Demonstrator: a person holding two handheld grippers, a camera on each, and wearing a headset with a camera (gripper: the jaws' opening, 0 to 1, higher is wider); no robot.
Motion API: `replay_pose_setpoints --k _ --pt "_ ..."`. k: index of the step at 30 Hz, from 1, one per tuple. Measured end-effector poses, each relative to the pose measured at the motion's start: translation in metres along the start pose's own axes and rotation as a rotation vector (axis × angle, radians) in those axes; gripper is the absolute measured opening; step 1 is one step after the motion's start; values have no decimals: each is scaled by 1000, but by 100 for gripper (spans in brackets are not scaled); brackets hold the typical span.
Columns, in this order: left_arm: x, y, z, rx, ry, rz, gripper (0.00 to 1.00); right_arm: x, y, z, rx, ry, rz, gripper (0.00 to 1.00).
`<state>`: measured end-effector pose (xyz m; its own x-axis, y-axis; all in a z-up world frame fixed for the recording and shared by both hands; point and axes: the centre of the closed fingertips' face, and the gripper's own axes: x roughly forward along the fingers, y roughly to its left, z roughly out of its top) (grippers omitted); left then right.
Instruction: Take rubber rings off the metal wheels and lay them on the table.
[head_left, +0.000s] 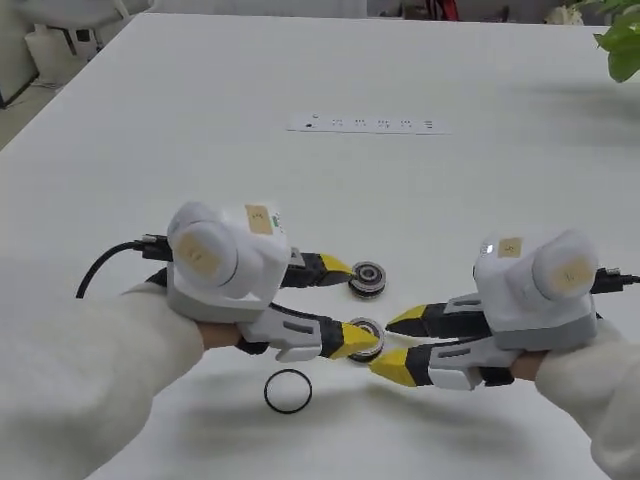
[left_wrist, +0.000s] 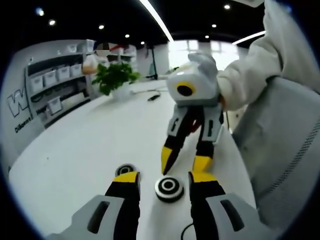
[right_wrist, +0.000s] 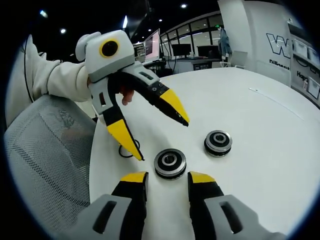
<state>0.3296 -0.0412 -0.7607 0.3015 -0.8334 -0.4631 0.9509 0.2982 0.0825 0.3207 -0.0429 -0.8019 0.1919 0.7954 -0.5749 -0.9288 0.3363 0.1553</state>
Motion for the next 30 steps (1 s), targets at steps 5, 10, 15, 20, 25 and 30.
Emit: replay_pose_setpoints --k 5,10,15,20,25,30 --pt "7 -7 -7 11 14 -23 35 1 0 -2 -1 8 -1 27" --pt "12 -6 -15 14 43 -16 25 2 1 -3 -3 12 -2 25" --pt "12 -4 -19 10 51 -9 17 3 1 -3 -5 14 -3 25" --pt "15 -5 -24 -9 69 -4 19 4 2 -2 -5 12 -2 24" --pt "15 -2 -24 -49 61 10 20 4 2 -2 -6 11 -5 23" --pt "15 1 -25 -60 63 25 18 5 0 -2 -7 9 -16 22"
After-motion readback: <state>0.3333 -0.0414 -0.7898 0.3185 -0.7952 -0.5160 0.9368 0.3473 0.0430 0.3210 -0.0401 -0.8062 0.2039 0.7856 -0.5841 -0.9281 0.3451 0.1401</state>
